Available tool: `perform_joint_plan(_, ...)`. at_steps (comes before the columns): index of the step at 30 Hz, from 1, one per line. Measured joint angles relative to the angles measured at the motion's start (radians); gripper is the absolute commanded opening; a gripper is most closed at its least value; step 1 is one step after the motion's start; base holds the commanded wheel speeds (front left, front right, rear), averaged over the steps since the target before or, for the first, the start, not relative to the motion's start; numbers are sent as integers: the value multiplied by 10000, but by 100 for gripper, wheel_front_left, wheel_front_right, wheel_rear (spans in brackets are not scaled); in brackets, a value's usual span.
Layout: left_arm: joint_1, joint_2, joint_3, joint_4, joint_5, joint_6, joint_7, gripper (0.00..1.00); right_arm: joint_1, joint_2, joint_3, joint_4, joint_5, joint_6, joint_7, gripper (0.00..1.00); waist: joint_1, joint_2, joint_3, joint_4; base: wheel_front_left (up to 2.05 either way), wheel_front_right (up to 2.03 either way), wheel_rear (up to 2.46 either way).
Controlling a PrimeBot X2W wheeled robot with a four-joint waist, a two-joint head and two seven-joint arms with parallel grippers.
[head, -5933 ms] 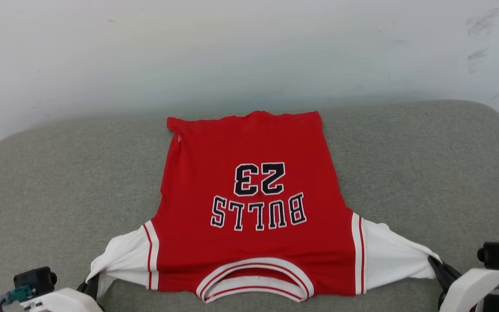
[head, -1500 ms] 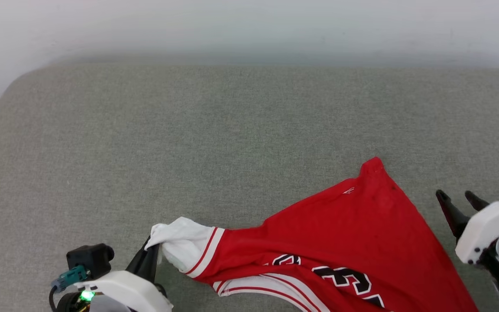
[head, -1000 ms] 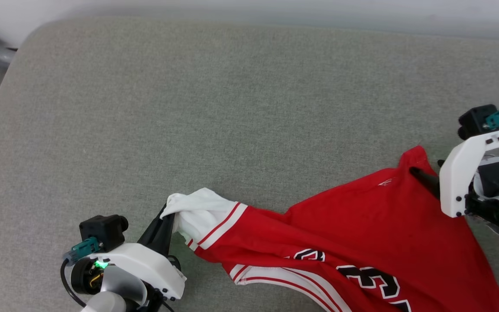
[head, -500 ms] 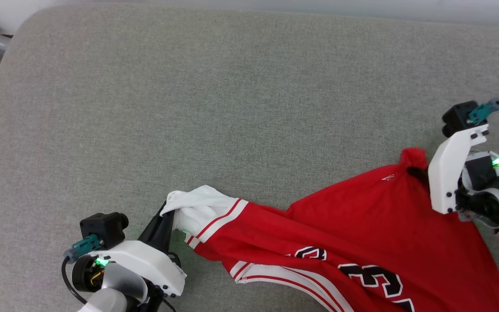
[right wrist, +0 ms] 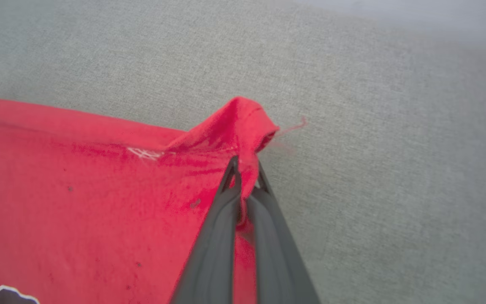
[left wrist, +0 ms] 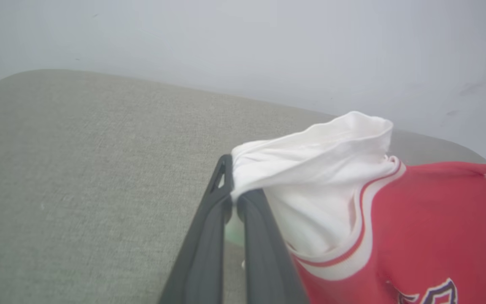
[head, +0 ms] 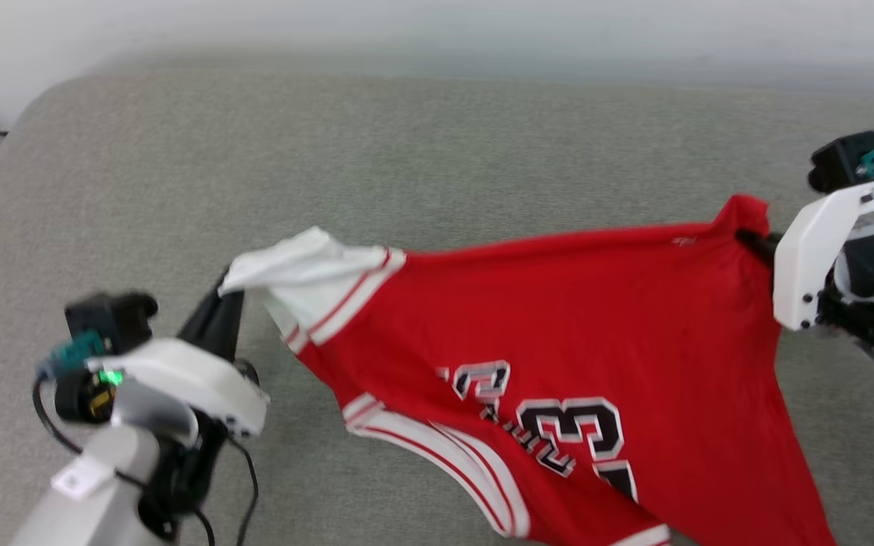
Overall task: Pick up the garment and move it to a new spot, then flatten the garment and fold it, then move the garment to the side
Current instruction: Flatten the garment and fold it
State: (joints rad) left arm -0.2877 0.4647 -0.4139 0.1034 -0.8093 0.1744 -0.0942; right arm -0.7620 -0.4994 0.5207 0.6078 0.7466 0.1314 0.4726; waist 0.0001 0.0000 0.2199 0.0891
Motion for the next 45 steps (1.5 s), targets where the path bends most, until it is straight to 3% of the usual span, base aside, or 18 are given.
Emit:
perform_joint_plan(6, -1948, 334, 36, 619, 305, -249, 596, 0, -779, 378, -700, 715, -382, 2, -608, 0, 0, 0, -276, -502, 0, 0, 0)
perform_joint_plan(14, -5133, 111, 150, 2219, 583, -575, 842, 0, -2706, 871, -1868, 1783, -1501, 6, -1453, 0, 0, 0, -84, -904, 0, 0, 0)
perform_joint_plan(20, -7788, 96, 334, 3799, 947, -953, 587, 0, -4721, 1220, -2729, 2253, -2744, 10, -2228, 0, 0, 0, 396, -1108, 0, 0, 0)
perform_joint_plan(30, -11102, 305, 422, 5651, 1572, -1210, -73, 0, -7430, 1916, -3825, 3198, -4255, 23, -3373, 0, 0, 0, 1292, -1426, 0, 0, 0)
perform_joint_plan(37, -12498, 456, 539, 6205, 1649, -1402, -155, 0, -8699, 2266, -4197, 3659, -4813, 25, -3764, 0, 0, 0, 2318, -1464, 0, 0, 0)
perform_joint_plan(45, -12362, 234, 698, 6920, 1168, -1751, -311, 0, -8701, 2583, -4126, 4278, -4939, 19, -4056, 0, 1, 0, 3370, -1317, 0, 0, 0)
